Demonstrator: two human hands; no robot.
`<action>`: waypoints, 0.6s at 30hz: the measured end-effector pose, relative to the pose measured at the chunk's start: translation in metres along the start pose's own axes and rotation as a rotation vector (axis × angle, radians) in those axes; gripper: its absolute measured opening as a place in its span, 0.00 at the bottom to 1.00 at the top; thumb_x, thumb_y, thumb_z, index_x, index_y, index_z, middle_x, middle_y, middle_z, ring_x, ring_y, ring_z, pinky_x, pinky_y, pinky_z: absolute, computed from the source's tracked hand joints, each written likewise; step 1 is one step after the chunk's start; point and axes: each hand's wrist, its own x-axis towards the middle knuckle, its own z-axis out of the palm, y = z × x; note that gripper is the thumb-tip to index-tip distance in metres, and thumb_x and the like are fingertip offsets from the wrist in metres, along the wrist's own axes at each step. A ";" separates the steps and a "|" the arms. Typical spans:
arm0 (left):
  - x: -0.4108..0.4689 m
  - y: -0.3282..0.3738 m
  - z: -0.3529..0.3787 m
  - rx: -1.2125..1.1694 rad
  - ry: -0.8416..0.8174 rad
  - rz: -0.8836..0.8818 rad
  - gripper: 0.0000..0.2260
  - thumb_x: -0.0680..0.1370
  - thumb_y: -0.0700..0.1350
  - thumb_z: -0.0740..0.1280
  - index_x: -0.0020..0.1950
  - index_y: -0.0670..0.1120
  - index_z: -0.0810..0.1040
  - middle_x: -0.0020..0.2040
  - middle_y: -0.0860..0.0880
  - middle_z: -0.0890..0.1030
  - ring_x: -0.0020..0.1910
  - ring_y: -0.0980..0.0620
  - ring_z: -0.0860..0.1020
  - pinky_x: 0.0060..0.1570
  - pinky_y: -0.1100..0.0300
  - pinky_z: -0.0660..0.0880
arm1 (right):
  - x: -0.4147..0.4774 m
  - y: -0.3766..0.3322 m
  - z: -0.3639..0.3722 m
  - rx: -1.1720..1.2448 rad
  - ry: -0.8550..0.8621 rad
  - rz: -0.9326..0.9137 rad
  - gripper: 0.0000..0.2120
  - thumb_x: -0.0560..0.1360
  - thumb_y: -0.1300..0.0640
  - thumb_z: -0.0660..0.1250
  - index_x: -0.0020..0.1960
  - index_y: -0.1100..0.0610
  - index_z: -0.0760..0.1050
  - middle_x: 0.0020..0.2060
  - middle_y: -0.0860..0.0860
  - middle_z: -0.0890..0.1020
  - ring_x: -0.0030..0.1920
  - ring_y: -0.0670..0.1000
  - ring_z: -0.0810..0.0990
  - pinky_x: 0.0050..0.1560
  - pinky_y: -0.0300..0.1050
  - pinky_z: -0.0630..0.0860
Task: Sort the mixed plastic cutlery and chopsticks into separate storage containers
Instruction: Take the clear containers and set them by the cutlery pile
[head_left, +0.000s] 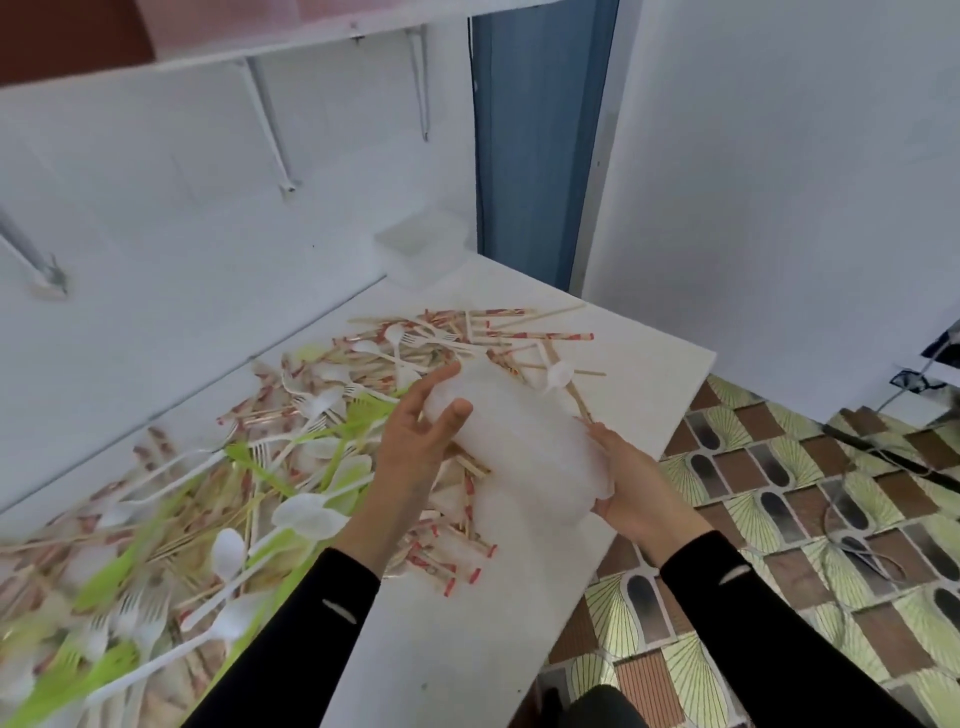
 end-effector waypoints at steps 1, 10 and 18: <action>0.002 0.001 -0.002 0.005 0.018 0.009 0.34 0.59 0.65 0.79 0.61 0.53 0.80 0.62 0.49 0.80 0.56 0.50 0.82 0.46 0.51 0.82 | 0.005 -0.001 0.003 -0.020 0.001 0.001 0.11 0.81 0.53 0.62 0.59 0.56 0.79 0.44 0.51 0.86 0.39 0.50 0.84 0.29 0.42 0.78; 0.039 0.007 -0.012 0.079 0.165 0.093 0.22 0.74 0.56 0.71 0.67 0.55 0.76 0.65 0.49 0.77 0.61 0.48 0.79 0.46 0.53 0.81 | 0.075 -0.024 0.041 -0.295 -0.135 0.008 0.16 0.80 0.48 0.66 0.60 0.60 0.78 0.54 0.54 0.85 0.56 0.55 0.83 0.60 0.57 0.78; 0.101 0.011 0.026 0.049 0.333 0.113 0.23 0.74 0.53 0.68 0.69 0.54 0.74 0.64 0.53 0.79 0.58 0.56 0.81 0.45 0.55 0.81 | 0.147 -0.081 0.059 -0.600 -0.292 -0.015 0.15 0.81 0.41 0.59 0.53 0.50 0.79 0.52 0.49 0.84 0.53 0.51 0.82 0.53 0.53 0.80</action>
